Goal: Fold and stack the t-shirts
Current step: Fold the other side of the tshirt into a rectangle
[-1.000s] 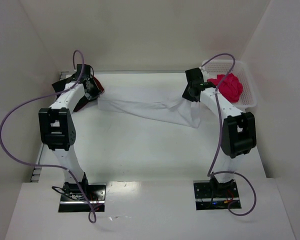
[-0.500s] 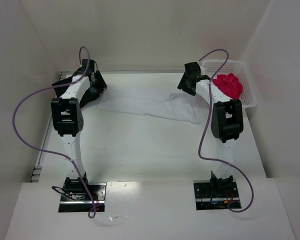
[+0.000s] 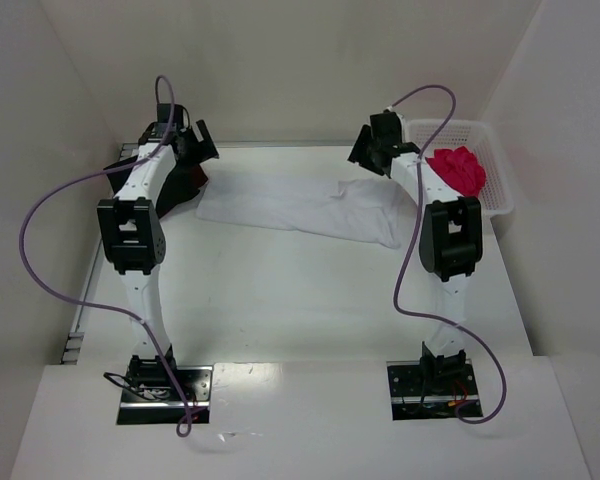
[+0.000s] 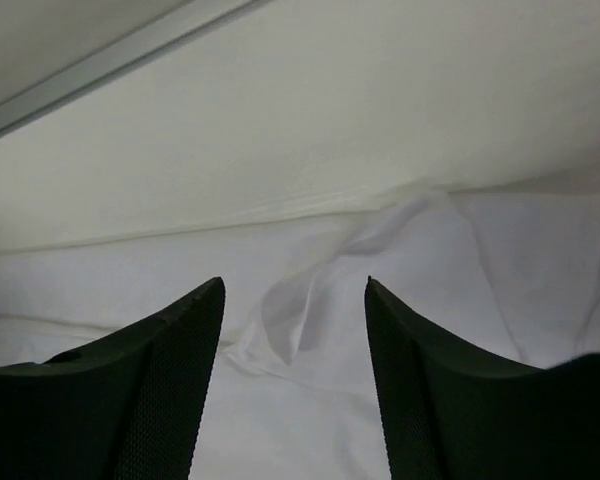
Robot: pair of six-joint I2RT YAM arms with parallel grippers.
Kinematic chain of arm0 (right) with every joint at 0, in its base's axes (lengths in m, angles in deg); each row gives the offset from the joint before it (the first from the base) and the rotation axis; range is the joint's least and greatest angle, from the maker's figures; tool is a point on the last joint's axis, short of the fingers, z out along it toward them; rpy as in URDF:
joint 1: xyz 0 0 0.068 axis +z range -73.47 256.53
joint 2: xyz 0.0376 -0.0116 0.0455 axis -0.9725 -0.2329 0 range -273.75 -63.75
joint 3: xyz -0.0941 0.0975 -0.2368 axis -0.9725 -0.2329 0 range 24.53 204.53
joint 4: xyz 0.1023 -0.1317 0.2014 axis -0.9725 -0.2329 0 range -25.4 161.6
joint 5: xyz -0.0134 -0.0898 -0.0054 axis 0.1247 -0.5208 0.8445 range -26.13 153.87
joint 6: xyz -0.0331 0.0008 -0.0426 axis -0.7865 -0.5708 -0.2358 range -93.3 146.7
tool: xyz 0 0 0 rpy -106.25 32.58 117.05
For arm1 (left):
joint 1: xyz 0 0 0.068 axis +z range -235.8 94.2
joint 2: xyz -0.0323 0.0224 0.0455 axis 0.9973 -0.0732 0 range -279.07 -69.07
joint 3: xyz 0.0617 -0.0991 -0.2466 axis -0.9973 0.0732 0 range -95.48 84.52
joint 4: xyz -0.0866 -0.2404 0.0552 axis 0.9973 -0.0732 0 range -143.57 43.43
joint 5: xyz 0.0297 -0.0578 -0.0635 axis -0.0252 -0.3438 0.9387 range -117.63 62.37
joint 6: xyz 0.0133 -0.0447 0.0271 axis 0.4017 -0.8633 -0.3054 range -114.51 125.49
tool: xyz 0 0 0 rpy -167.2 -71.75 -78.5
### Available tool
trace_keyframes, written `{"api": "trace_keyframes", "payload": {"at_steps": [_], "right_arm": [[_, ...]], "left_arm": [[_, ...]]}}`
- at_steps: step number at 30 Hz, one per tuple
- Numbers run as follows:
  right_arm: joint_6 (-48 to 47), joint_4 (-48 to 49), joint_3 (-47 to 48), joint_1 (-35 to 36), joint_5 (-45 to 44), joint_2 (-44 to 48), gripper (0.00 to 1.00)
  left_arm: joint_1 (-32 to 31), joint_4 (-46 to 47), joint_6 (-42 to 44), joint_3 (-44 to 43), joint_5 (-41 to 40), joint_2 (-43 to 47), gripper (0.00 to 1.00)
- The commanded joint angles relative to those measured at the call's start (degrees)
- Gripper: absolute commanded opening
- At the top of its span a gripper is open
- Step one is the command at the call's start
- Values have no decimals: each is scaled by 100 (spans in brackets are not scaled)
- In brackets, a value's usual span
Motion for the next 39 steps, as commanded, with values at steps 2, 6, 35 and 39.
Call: {"api": "trace_keyframes", "payload": {"at_steps": [2,6,35,39], "right_arm": [[-37,259,-978,214,322,541,41],[-106,319,-1659,424,253,654,23],[-213,-406,2682,286,271,-2051,37],[-212,-601,3131,146,478,-1742,60]], "left_arm": [[33,704,940,425,1469,925,99],[33,1021,1855,802,2599,947,99],[-216,37,4342,364,2299,-4,99],[-424,-147,5324,117,1884,-297,99]]}}
